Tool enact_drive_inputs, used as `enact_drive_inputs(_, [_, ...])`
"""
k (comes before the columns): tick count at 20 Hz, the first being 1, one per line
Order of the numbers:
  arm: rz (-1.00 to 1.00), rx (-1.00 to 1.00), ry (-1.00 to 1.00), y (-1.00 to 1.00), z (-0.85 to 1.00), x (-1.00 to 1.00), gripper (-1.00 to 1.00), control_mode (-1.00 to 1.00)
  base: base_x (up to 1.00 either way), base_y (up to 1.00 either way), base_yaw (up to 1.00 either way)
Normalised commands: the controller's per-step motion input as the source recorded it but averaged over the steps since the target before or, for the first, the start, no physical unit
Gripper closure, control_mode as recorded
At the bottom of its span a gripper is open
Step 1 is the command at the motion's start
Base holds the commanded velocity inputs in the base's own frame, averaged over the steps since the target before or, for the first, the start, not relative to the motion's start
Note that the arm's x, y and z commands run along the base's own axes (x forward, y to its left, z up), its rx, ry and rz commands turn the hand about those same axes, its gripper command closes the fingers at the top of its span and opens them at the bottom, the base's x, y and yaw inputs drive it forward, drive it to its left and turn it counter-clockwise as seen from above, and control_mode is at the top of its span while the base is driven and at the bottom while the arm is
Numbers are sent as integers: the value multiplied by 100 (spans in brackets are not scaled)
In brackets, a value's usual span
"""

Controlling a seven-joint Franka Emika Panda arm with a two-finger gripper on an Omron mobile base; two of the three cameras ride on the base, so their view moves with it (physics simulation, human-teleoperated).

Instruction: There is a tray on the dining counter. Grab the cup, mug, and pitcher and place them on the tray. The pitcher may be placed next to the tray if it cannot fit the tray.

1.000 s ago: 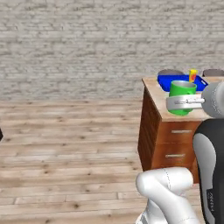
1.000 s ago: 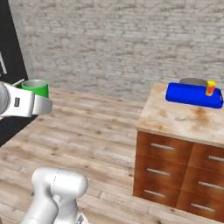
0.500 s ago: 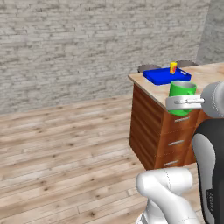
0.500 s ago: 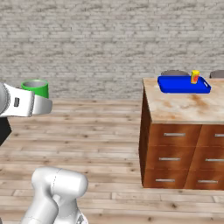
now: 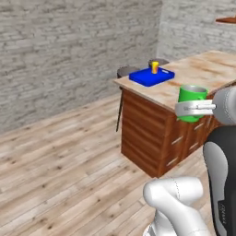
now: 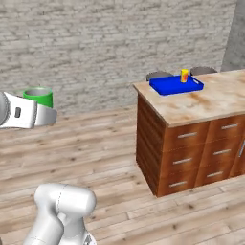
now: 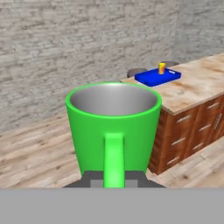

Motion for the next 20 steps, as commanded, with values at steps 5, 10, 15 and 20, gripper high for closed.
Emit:
enact_drive_inputs(5, [0, 0, 0, 0, 0, 0, 100, 100, 29, 100, -62])
enact_drive_inputs(10, [0, 0, 0, 0, 0, 0, 100, 100, 6, 100, -62])
enact_drive_inputs(15, [0, 0, 0, 0, 0, 0, 100, 100, 0, 100, -61])
enact_drive_inputs(20, [0, 0, 0, 0, 0, 0, 100, 100, 18, 100, -59])
